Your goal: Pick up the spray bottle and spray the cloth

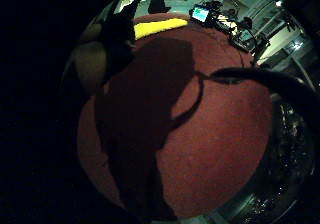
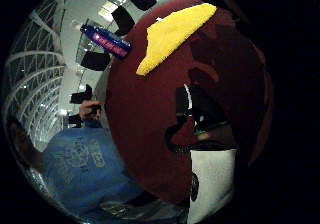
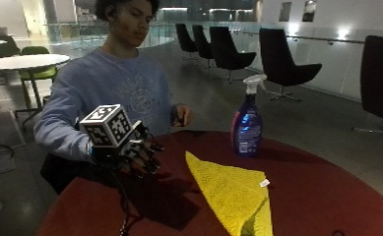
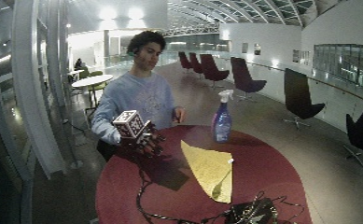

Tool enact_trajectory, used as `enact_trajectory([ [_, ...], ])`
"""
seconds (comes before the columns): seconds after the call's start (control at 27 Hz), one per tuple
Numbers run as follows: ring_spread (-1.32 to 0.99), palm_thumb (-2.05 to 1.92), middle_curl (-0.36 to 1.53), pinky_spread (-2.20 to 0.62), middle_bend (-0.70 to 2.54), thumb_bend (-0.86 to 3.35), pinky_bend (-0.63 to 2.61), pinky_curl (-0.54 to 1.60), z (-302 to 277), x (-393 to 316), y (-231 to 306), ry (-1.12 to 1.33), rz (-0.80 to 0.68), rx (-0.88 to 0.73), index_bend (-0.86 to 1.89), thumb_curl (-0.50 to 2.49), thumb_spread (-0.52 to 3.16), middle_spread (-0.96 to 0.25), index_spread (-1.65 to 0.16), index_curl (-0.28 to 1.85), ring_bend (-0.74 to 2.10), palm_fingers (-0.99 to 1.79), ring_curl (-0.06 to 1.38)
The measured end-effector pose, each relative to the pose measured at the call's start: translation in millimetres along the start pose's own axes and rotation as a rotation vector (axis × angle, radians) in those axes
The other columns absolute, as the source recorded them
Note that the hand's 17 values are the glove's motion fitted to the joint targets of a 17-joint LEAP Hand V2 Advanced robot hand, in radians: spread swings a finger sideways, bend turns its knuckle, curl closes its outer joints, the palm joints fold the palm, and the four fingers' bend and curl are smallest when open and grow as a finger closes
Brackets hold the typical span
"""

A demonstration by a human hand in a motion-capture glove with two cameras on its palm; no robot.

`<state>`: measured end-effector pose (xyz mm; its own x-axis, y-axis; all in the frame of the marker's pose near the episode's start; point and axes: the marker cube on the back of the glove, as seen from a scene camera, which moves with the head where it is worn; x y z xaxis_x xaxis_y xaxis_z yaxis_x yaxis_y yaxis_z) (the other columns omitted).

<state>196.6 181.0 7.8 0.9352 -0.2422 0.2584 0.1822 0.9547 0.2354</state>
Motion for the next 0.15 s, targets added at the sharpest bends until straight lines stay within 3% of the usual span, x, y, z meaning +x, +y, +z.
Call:
enact_trajectory([
  [0.15,0.0,0.75,0.41,0.2,0.29,-0.01,0.41,0.36,2.9,0.0,-0.2,0.01,0.001,-0.012,0.08,0.49,1.15,-0.02,-0.4,0.17,0.44,0.59,0.34],
])
